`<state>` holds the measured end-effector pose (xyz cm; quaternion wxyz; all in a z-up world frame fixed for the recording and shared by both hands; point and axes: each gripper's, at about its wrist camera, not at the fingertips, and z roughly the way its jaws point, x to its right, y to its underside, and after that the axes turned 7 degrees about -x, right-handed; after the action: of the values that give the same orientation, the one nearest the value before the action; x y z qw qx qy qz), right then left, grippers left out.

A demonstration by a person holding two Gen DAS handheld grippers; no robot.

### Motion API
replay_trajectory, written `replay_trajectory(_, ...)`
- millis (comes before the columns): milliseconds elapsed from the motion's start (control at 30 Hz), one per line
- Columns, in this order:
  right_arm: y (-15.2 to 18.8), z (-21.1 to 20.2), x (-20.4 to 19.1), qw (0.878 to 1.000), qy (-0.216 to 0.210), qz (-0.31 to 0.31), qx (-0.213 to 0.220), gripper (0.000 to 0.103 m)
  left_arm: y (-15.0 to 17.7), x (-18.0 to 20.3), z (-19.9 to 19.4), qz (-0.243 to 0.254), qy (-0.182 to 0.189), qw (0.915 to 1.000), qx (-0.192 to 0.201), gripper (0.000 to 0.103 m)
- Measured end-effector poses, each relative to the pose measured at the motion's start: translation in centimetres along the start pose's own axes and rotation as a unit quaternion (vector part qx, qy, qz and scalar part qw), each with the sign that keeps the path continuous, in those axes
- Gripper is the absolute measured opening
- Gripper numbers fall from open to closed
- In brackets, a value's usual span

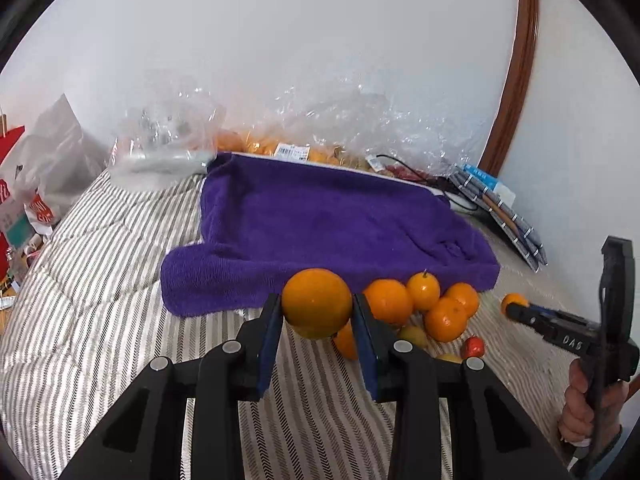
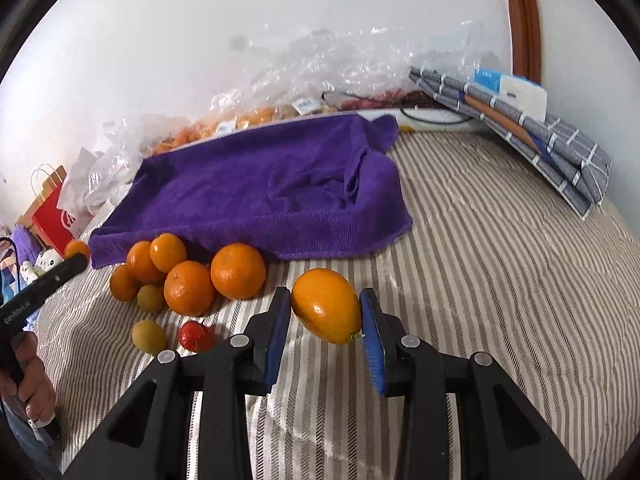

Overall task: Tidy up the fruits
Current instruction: 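Lift and carry both held fruits over the purple towel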

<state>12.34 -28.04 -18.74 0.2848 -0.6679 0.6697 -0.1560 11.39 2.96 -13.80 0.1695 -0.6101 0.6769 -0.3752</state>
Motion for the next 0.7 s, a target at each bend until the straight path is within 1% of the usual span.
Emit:
replay_trajectory(67, -0.3, -0.4, -0.1, 1.0, 0.002, 0.0, -0.002, 0.035, -0.7, 0.2, -1.0, -0.005, 0.017, 0.9998, 0.002, 0.033)
replay_trajectory(100, -0.6, -0.8, -0.3, 1.0, 0.002, -0.003, 0.0, 0.035, -1.1, 0.4, -1.4, -0.005, 0.018, 0.9998, 0.004, 0.033)
replay_trajectory(200, -2.0, -2.1, -1.0, 1.0, 0.007, -0.012, 0.011, 0.035, -3.3, 1.1, -2.6, 0.0, 0.009, 0.9999, 0.005, 0.033)
replay_trajectory(367, -6.3, -3.6, -1.9, 0.999, 0.004, -0.017, 0.037, 0.035, -8.4, 1.9, -2.9, 0.006, -0.001, 0.9996, 0.028, 0.033)
replay_trajectory(467, -9.2, -3.7, -2.7, 0.998, 0.015, -0.022, 0.048, 0.035, -11.4, 1.9, -2.0, -0.003, -0.013, 0.9991, 0.04, 0.033)
replay_trajectory(533, -11.0, -3.4, -3.2, 0.998, 0.014, -0.026, 0.057, 0.035, -13.2, 1.7, -1.1, -0.013, -0.015, 0.9985, 0.052, 0.033)
replay_trajectory(600, -12.6, -2.8, -3.6, 0.997, 0.014, -0.027, 0.068, 0.035, -14.5, 1.3, 0.2, -0.021, -0.022, 0.9979, 0.057, 0.033)
replay_trajectory(700, -14.7, -1.0, -4.1, 0.997, 0.004, -0.024, 0.074, 0.035, -15.5, 0.5, 2.8, -0.038, -0.031, 0.9974, 0.052, 0.033)
